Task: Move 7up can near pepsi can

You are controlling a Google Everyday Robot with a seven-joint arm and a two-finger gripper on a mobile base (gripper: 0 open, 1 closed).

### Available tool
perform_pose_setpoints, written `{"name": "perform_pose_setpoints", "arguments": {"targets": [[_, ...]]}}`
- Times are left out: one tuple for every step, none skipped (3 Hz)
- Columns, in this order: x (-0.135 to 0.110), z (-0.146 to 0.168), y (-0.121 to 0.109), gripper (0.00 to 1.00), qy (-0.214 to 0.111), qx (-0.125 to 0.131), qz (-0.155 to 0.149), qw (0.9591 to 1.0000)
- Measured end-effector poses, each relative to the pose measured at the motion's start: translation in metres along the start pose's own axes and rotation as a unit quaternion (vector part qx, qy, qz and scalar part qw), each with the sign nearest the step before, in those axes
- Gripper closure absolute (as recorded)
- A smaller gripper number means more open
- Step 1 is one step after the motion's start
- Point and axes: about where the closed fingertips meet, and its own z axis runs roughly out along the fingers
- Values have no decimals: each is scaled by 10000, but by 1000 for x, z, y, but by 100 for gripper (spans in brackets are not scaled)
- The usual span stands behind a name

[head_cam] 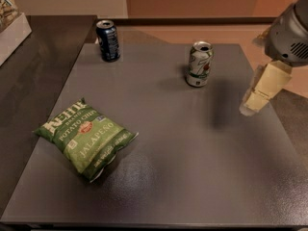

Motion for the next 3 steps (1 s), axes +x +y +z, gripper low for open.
{"name": "perform_pose_setpoints", "arguments": {"targets": [[-13, 26, -22, 0, -316, 125, 291, 9990], [-31, 47, -45, 0, -606, 291, 451, 9967], [-43, 65, -66, 0, -812, 416, 584, 9941]]}}
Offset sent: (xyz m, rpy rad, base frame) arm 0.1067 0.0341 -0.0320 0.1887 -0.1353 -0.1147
